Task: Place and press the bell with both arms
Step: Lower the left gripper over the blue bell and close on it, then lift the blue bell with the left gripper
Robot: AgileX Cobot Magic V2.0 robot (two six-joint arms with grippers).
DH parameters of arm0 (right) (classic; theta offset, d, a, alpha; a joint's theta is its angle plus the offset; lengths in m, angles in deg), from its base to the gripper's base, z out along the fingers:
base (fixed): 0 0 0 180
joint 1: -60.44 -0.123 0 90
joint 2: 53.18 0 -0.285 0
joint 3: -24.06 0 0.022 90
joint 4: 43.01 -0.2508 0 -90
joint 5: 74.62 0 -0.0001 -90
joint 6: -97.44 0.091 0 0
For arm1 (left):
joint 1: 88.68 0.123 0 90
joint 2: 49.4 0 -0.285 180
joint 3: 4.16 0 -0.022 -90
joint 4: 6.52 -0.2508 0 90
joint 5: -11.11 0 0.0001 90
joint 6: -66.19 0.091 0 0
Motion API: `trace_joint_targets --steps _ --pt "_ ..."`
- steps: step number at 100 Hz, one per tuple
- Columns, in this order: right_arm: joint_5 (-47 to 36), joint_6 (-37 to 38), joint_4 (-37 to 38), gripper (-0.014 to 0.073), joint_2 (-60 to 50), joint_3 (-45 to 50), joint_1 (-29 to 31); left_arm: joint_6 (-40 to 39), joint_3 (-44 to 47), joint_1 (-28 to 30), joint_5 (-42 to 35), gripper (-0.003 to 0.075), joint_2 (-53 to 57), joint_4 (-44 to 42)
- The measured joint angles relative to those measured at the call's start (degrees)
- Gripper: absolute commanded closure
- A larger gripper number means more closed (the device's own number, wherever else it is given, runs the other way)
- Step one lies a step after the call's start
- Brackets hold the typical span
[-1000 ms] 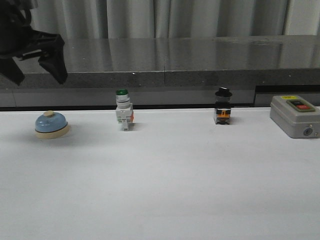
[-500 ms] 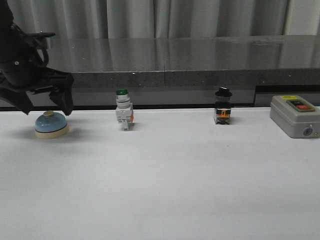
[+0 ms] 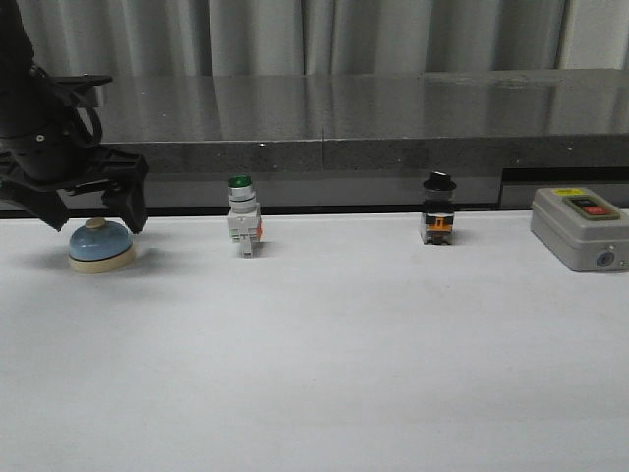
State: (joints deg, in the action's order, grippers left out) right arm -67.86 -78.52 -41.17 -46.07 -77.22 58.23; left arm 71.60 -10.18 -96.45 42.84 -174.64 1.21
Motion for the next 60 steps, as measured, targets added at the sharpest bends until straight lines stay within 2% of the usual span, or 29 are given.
trace_joint_targets --steps 31,41,50,60 --pt "0.0 0.0 0.0 0.0654 0.0 0.0 0.0 0.1 -0.2 -0.1 0.4 0.0085 -3.3 -0.3" --pt "0.0 0.0 0.0 0.0654 0.0 0.0 0.0 0.1 -0.3 -0.1 0.6 0.0126 -3.3 -0.3" --pt "0.0 0.0 0.0 0.0654 0.0 0.0 0.0 0.1 -0.3 -0.1 0.6 0.0239 -3.3 -0.4" --pt "0.0 0.0 0.0 0.0654 0.0 0.0 0.0 0.1 -0.3 -0.1 0.8 0.0449 -3.3 -0.4"
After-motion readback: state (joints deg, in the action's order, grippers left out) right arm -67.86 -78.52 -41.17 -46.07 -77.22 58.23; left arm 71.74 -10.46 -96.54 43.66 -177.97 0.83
